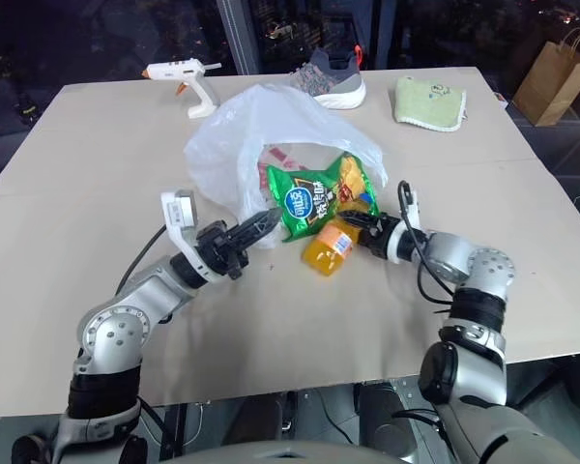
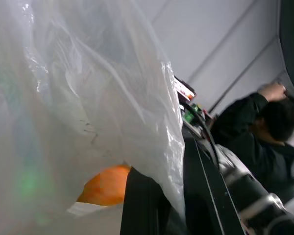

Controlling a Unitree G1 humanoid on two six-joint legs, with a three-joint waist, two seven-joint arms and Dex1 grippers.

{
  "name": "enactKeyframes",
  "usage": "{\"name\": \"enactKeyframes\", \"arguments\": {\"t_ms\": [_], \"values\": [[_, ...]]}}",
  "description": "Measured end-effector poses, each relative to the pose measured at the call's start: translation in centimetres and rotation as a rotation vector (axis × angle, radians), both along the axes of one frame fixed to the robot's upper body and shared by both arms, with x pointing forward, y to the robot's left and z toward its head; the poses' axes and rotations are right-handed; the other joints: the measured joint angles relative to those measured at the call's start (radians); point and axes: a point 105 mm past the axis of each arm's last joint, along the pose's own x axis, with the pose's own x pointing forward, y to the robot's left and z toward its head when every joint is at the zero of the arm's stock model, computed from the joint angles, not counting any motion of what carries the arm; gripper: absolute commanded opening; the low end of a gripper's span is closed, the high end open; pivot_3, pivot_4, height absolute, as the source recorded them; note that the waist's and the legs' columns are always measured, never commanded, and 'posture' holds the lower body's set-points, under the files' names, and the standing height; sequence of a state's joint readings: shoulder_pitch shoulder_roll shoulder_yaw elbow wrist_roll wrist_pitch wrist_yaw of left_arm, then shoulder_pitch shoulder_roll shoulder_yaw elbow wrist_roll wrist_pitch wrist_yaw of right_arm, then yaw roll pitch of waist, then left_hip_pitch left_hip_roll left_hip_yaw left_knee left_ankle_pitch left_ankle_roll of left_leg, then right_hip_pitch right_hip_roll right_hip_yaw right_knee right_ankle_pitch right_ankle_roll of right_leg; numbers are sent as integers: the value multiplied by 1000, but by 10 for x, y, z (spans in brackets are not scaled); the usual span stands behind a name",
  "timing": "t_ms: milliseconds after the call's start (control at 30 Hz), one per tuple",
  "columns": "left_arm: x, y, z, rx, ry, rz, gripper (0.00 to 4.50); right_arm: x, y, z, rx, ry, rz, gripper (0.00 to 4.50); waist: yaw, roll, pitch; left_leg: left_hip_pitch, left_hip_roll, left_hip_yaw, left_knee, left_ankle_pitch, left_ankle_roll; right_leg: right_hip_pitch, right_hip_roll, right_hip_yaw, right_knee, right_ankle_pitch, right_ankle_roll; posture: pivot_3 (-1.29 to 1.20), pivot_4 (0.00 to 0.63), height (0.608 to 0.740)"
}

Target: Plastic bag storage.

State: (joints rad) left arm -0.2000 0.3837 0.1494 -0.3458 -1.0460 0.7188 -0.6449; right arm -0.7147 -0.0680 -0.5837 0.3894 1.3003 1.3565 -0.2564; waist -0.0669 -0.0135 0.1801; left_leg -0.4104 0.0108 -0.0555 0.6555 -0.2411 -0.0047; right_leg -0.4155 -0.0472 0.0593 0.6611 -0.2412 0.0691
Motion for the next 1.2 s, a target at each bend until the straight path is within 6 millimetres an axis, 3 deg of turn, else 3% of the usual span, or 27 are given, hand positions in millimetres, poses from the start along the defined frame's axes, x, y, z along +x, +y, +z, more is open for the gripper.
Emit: {"name": "enactKeyframes", "arguments": {"t_ms": [200, 300, 467, 600, 700, 767, 800, 833, 867, 1000, 1133, 1200], "values": [[-13, -1, -8, 41, 30, -79, 0, 20, 35, 13, 9, 1, -4, 2250, -2, 1, 0, -2, 0, 0, 0, 0, 0, -2, 0, -1, -1, 0, 0, 0, 150, 740], [-19, -7, -13, 63, 35, -140, 0, 33, 65, 39, 29, -53, 35, 2250, -2, 1, 1, -3, 0, -1, 0, 0, 0, -2, 0, -1, -1, 0, 0, 0, 150, 740], [-20, -9, -16, 76, 39, -181, 0, 35, 91, 63, 75, -112, 94, 2250, 0, 1, 1, -3, 0, -2, -2, 0, 0, -2, 0, -3, -3, 0, 0, 0, 150, 740], [-19, -11, -20, 89, 49, -190, 0, 31, 111, 60, 79, -103, 143, 2250, -1, 1, 1, -3, 0, -2, -2, 0, 0, -2, -1, -3, -3, 0, 0, 0, 150, 740], [-17, -12, -19, 89, 39, -186, 0, 16, 132, 57, 64, -112, 243, 2250, -3, 1, 1, -3, 0, -2, -2, 0, 0, -3, 0, -3, -3, 0, 0, 0, 150, 740], [-18, -15, -19, 77, 38, -194, 0, 6, 141, 59, 37, -152, 307, 3302, -2, 1, 1, -4, 0, -2, -2, 0, 0, -3, 0, -3, -3, 0, 0, 0, 150, 740], [-17, -14, -18, 75, 34, -189, 0, 0, 144, 59, 10, -182, 346, 3589, -2, 1, 1, -4, 0, -2, -2, 0, 0, -3, -1, -3, -3, 0, 0, 0, 150, 740], [-16, -13, -18, 76, 32, -178, 0, -8, 148, 59, -15, -216, 397, 4238, -2, 1, 1, -3, 0, -3, -2, 0, 0, -3, -1, -3, -3, 0, 0, 0, 150, 740], [-16, -13, -18, 76, 32, -177, 0, -11, 149, 58, -21, -223, 411, 4395, -2, 1, 1, -3, 0, -3, -2, 0, 0, -2, -1, -3, -3, 0, 0, 0, 150, 740], [-15, -15, -18, 63, 34, -171, 0, -14, 152, 38, -159, -312, 424, 4395, -1, 1, 1, -3, 0, -3, -2, 0, 0, -2, -1, -3, -2, 0, 0, 0, 150, 740], [-15, -15, -20, 58, 43, -159, 0, -1, 141, 49, -178, -450, 361, 4395, 0, 1, 1, -3, 0, -3, -2, 0, 0, -2, -1, -3, -1, 0, 0, 0, 150, 740], [-15, -12, -23, 55, 54, -142, 0, 8, 123, 58, -245, -579, 337, 4395, 2, 1, 1, -3, -1, -3, -2, 0, 0, -2, -1, -4, -2, 0, 0, 0, 150, 740]]}}
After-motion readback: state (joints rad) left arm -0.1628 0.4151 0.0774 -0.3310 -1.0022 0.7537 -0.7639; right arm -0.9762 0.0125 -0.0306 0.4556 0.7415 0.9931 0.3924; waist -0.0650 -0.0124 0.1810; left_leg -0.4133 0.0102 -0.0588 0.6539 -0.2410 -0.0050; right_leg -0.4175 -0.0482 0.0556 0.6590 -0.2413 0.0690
